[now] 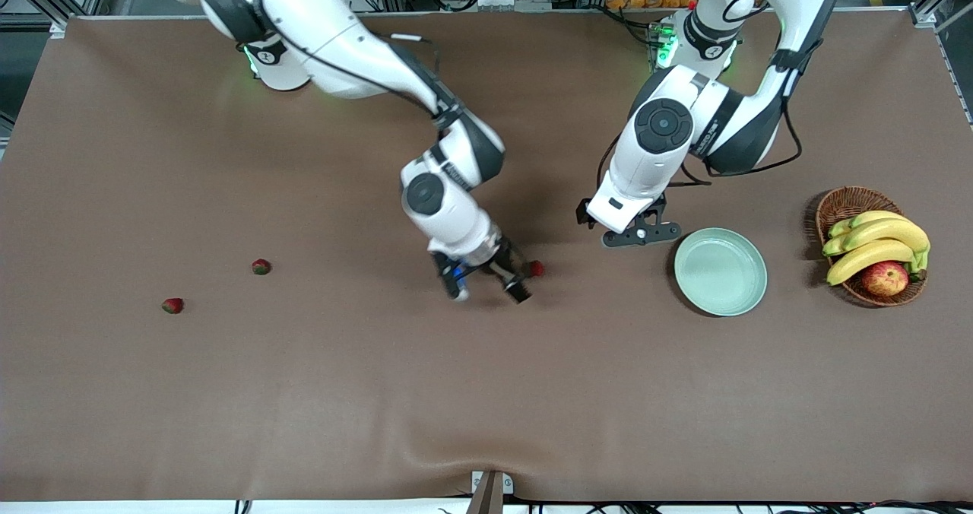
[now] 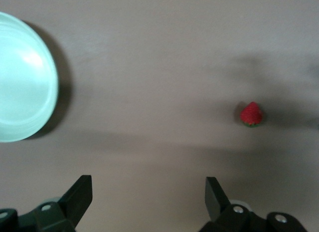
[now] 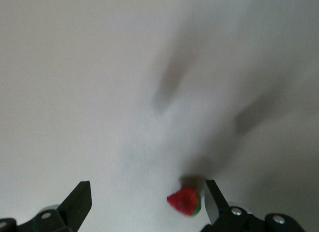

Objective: Collect all strawberries into plate
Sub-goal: 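Set the strawberry on the table and open the right gripper, then grasp the strawberry with the left gripper while the right gripper reaches another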

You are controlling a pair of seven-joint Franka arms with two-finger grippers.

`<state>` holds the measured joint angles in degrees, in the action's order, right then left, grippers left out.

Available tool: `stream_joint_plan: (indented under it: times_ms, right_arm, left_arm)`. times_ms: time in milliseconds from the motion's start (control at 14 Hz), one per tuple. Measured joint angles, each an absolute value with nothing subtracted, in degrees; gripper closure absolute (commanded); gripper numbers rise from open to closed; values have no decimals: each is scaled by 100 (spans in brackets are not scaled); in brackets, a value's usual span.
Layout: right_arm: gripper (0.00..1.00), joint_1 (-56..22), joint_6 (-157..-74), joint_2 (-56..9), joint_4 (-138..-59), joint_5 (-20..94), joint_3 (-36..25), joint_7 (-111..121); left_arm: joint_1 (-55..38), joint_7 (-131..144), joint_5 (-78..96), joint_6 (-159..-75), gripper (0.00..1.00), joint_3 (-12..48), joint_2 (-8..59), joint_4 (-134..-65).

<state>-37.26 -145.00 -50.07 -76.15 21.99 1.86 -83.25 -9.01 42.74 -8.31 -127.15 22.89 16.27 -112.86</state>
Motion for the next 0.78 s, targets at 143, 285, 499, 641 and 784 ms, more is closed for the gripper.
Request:
stream_joint_plan:
  times_ms: [143, 285, 499, 641, 784]
  right_arm:
    - [0, -3363, -13955, -4815, -7584, 2198, 187, -7862]
    - [0, -3029, -13365, -4589, -7568, 2185, 184, -7413]
    - [0, -2488, -12419, -4256, -7565, 2155, 178, -6499]
    - [0, -2121, -11879, -4042, -7587, 2129, 173, -5821]
    - [0, -1817, -11659, -3746, -7816, 1993, 163, -5092]
  left_arm:
    - [-907, 4389, -831, -13191, 0, 2289, 1856, -11225]
    - [-1001, 4822, -831, -13465, 0, 2292, 2241, -10928]
    - [-1369, 5318, -1043, -13524, 0, 2286, 2983, -10154]
    - [-1518, 5411, -1326, -13525, 0, 2282, 3448, -9669]
    - [-1611, 5411, -1414, -13525, 0, 2281, 3783, -9379]
